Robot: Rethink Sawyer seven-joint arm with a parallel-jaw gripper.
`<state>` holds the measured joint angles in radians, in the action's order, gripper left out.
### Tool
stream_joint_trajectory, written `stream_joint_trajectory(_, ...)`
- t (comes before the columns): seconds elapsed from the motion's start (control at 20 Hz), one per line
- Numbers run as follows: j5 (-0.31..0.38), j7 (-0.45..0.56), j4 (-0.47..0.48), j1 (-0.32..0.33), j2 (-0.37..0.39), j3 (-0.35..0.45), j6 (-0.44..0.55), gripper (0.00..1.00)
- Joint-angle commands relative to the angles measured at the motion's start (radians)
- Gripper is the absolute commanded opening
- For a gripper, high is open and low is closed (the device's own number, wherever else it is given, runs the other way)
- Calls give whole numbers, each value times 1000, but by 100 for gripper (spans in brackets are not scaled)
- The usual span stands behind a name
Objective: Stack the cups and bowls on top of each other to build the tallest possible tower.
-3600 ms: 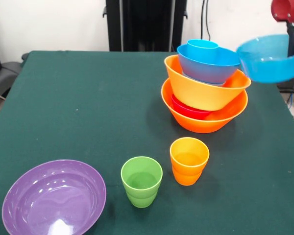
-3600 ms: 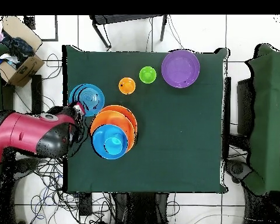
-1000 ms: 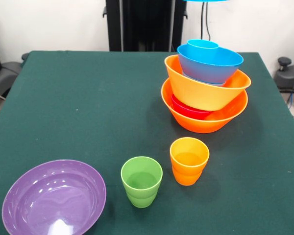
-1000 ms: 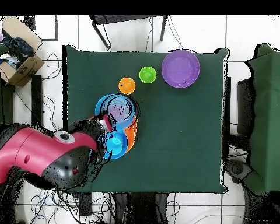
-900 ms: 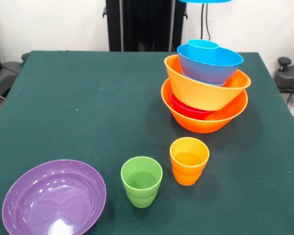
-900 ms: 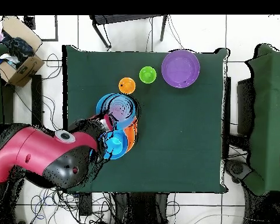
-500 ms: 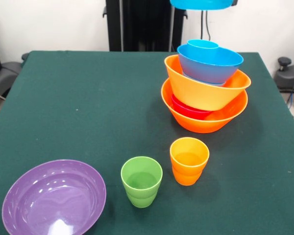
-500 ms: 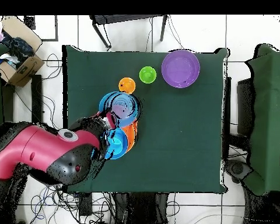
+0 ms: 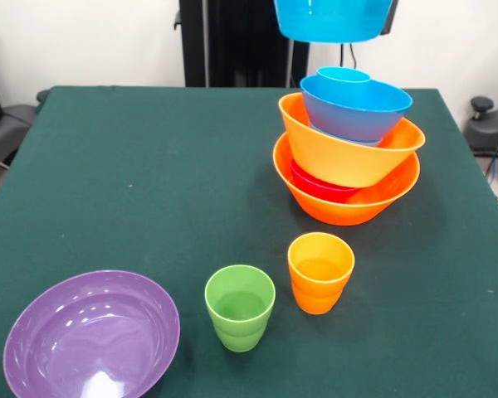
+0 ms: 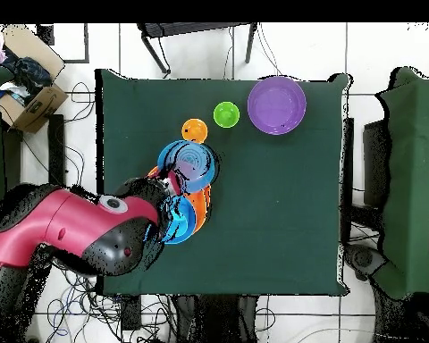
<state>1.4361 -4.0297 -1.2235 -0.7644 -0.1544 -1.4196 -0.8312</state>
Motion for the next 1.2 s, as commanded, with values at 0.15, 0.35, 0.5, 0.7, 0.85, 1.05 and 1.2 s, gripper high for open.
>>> stream_joint_trajectory(0.15,-52,5,82,24,-79,187,86,0)
stream_joint_trajectory(0.35,-52,4,94,26,-85,190,85,0)
stream_joint_trajectory(0.5,-49,14,98,24,-87,191,80,0)
stream_joint_trajectory(0.7,-41,17,103,20,-97,188,70,0)
stream_joint_trajectory(0.85,-42,13,105,18,-97,191,57,0)
stream_joint_trajectory(1.05,-41,0,110,15,-87,215,14,0)
stream_joint_trajectory(1.2,-29,-20,104,9,-85,225,-19,0)
